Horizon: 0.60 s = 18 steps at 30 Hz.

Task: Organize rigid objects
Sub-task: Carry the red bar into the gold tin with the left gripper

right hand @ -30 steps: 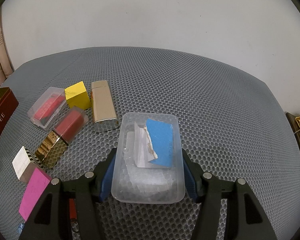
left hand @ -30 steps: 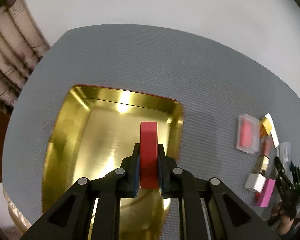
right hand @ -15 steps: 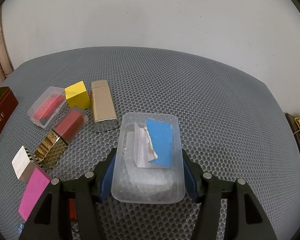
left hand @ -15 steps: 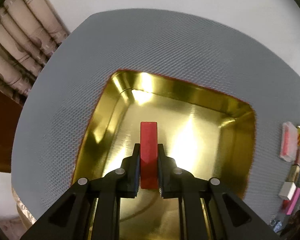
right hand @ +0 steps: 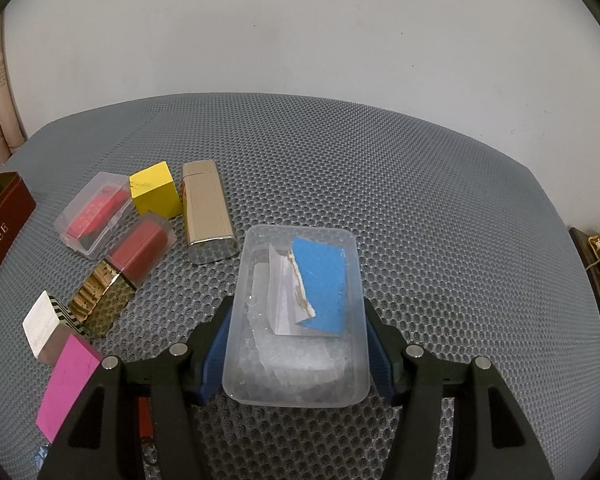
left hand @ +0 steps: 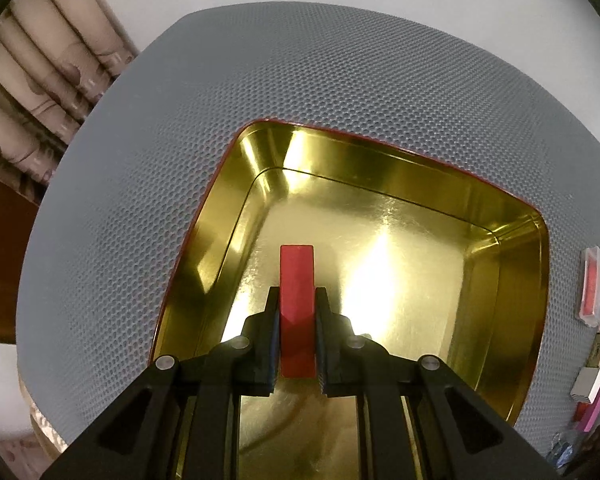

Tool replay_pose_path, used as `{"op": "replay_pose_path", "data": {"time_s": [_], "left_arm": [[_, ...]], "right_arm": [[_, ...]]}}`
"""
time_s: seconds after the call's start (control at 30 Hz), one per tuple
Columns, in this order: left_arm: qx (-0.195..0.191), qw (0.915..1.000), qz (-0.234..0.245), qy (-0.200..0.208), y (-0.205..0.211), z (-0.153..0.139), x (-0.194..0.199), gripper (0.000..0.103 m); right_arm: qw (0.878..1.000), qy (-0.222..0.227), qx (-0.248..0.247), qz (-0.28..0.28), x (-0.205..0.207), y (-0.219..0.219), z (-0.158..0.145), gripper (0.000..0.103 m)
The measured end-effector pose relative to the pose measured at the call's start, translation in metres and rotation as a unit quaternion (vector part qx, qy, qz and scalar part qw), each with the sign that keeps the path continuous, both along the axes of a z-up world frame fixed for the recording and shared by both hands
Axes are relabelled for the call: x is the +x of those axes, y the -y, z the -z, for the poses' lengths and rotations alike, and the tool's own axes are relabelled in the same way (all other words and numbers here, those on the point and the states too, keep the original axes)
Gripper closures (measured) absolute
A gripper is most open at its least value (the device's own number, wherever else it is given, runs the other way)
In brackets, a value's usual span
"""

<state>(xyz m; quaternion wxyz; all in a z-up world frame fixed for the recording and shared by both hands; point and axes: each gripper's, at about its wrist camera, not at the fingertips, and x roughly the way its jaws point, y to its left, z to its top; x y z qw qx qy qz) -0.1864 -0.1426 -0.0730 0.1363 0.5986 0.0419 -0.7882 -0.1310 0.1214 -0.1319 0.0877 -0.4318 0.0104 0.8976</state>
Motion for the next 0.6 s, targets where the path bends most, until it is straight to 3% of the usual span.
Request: {"op": "replay_pose_path", "data": {"time_s": [0.43, 0.6], "left_arm": [[0.004, 0.9998, 0.014, -0.013, -0.002, -0.002, 0.007, 0.082], [0.001, 0.9992, 0.027, -0.028, -0.012, -0.013, 0.017, 0.074]], "right_arm": [[1.0, 0.0, 0.0, 0.0, 0.0, 0.001, 0.0, 0.042], [1.0, 0.0, 0.001, 0.0, 0.0, 0.002, 0.0, 0.042]]}}
